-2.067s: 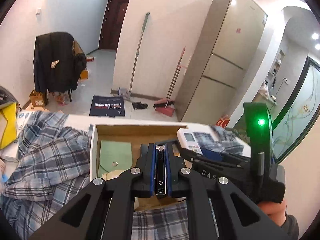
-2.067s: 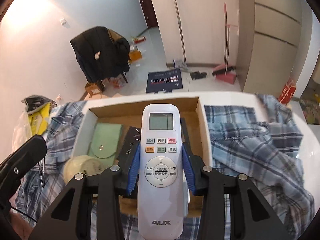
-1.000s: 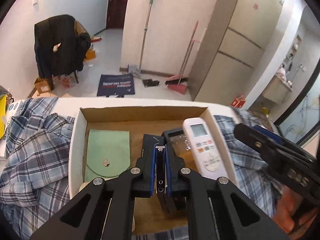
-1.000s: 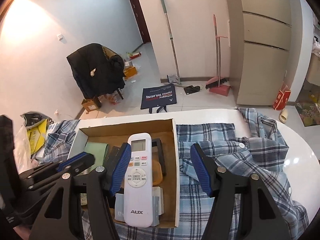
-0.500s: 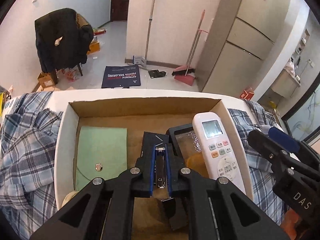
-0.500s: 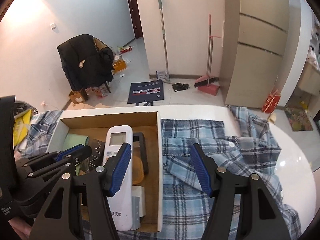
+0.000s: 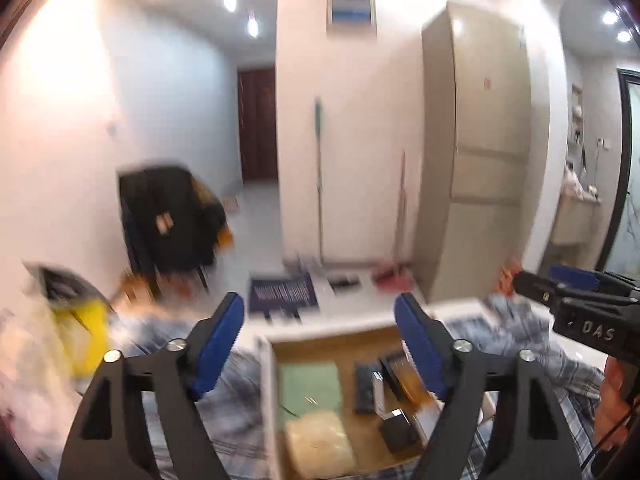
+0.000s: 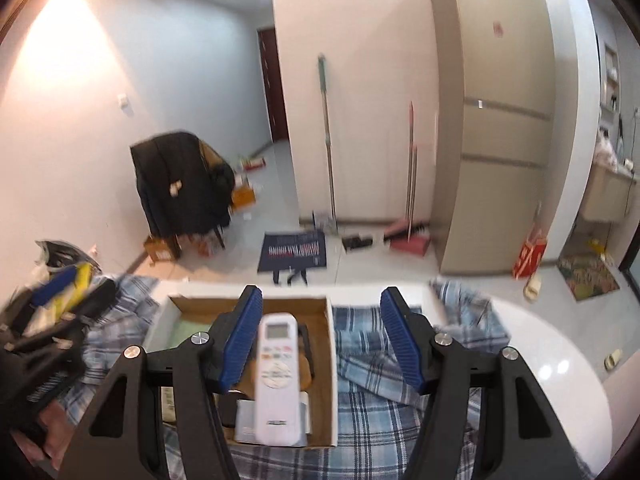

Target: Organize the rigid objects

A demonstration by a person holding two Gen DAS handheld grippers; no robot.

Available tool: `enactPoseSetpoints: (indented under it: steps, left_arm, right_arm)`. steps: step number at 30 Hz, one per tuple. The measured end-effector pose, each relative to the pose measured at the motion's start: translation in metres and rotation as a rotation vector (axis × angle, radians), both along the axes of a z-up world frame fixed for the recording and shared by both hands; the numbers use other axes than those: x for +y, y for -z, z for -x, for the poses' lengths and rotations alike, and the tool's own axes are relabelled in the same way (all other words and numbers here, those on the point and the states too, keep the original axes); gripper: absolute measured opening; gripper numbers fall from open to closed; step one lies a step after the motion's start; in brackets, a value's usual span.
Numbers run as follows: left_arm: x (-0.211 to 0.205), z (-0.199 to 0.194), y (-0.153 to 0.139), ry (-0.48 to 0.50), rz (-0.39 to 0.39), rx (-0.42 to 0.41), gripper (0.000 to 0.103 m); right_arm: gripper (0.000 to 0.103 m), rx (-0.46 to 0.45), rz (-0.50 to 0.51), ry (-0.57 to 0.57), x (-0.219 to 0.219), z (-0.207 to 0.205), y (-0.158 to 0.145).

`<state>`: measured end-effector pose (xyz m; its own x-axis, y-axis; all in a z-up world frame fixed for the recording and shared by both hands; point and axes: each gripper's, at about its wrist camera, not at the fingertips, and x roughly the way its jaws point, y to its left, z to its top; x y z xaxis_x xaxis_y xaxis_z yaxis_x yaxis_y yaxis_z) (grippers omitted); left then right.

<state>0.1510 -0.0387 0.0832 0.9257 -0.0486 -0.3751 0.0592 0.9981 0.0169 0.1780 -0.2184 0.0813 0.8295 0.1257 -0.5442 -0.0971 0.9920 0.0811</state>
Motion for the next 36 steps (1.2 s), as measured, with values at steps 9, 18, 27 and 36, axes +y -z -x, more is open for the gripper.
enactPoseSetpoints:
  steps: [9, 18, 27, 36]
  left_arm:
    - [0.026, 0.111, -0.070, 0.031, 0.119, -0.371, 0.103]
    - [0.036, 0.178, -0.074, 0.073, 0.113, -0.452, 0.103]
    - [0.036, 0.197, -0.015, 0.074, 0.065, -0.319, 0.103]
    - [0.041, 0.178, 0.047, -0.013, 0.020, -0.321, 0.103]
  right_arm:
    - [0.095, -0.192, -0.077, -0.022, 0.000, 0.083, -0.061]
    - [0.103, -0.369, -0.017, -0.039, 0.008, 0.156, -0.074]
    - [0.103, -0.195, -0.043, -0.003, -0.003, 0.159, -0.003]
    - [0.103, -0.272, -0.002, 0.028, -0.006, 0.158, 0.052]
